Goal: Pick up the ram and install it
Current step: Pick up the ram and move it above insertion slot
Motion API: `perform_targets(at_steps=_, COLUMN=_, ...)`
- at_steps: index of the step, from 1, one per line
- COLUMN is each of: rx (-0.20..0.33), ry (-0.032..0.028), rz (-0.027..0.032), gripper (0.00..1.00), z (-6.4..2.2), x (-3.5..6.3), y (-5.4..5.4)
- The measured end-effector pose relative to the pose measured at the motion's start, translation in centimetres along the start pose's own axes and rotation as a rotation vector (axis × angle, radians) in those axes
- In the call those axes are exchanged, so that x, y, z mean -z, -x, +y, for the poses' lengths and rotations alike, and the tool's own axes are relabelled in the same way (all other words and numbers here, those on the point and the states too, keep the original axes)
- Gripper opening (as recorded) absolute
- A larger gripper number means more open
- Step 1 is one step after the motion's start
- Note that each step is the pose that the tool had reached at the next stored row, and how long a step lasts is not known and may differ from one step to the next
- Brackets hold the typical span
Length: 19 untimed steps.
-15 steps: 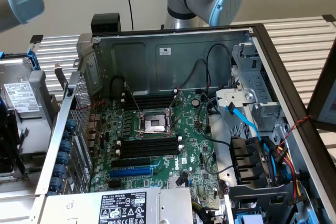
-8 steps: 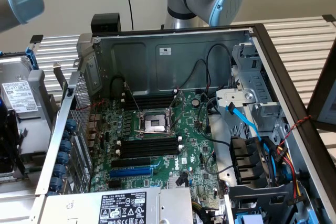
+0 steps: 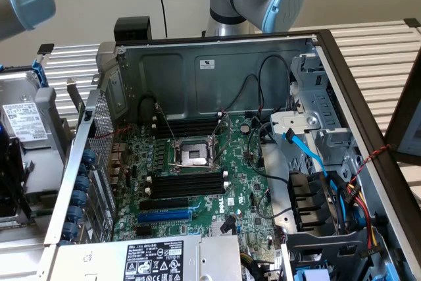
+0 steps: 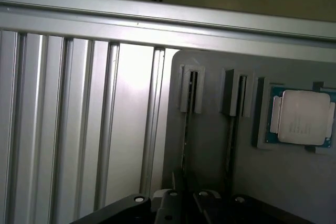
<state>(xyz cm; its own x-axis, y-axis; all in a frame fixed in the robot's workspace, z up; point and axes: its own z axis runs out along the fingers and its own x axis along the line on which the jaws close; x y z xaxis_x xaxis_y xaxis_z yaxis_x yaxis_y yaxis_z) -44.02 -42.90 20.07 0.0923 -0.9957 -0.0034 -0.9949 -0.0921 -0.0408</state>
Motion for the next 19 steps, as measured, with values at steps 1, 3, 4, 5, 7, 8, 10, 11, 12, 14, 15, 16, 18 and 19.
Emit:
perform_targets(at_steps=1, rx=0.000, ry=0.0001, rz=0.0000, gripper=0.13, z=-0.02, x=0.42, y=0.0)
perform_targets(at_steps=3, rx=0.000, ry=0.0002, rz=0.0000, gripper=0.13, z=-0.05, x=1.33, y=0.0)
perform_targets(at_steps=4, rx=0.000, ry=0.0003, rz=0.0000, gripper=0.13, z=-0.07, x=1.78, y=0.0)
perform_targets(at_steps=5, rx=0.000, ry=0.0002, rz=0.0000, gripper=0.13, z=-0.09, x=2.26, y=0.0)
perform_targets(at_steps=7, rx=0.000, ry=0.0002, rz=0.0001, gripper=0.13, z=-0.13, x=3.17, y=0.0)
perform_targets(at_steps=8, rx=0.000, ry=0.0002, rz=0.0001, gripper=0.13, z=-0.15, x=3.59, y=0.0)
perform_targets(at_steps=10, rx=0.000, ry=0.0002, rz=0.0001, gripper=0.13, z=-0.18, x=4.52, y=0.0)
perform_targets(at_steps=11, rx=0.000, ry=0.0001, rz=0.0000, gripper=0.13, z=-0.20, x=4.96, y=0.0)
perform_targets(at_steps=12, rx=0.000, ry=0.0003, rz=0.0001, gripper=0.13, z=-0.22, x=5.42, y=0.0)
perform_targets(at_steps=14, rx=-0.003, ry=0.0002, rz=0.0002, gripper=0.13, z=-0.26, x=6.32, y=0.0)
perform_targets(at_steps=15, rx=-0.005, ry=0.0003, rz=0.0003, gripper=0.13, z=-0.28, x=6.81, y=0.0)
perform_targets(at_steps=16, rx=-0.007, ry=0.0002, rz=0.0004, gripper=0.13, z=-0.30, x=7.26, y=0.0)
perform_targets(at_steps=18, rx=-0.013, ry=0.0003, rz=0.0006, gripper=0.13, z=-0.34, x=8.16, y=0.0)
perform_targets(at_steps=19, rx=-0.017, ry=0.0004, rz=0.0007, gripper=0.13, z=-0.36, x=8.61, y=0.0)
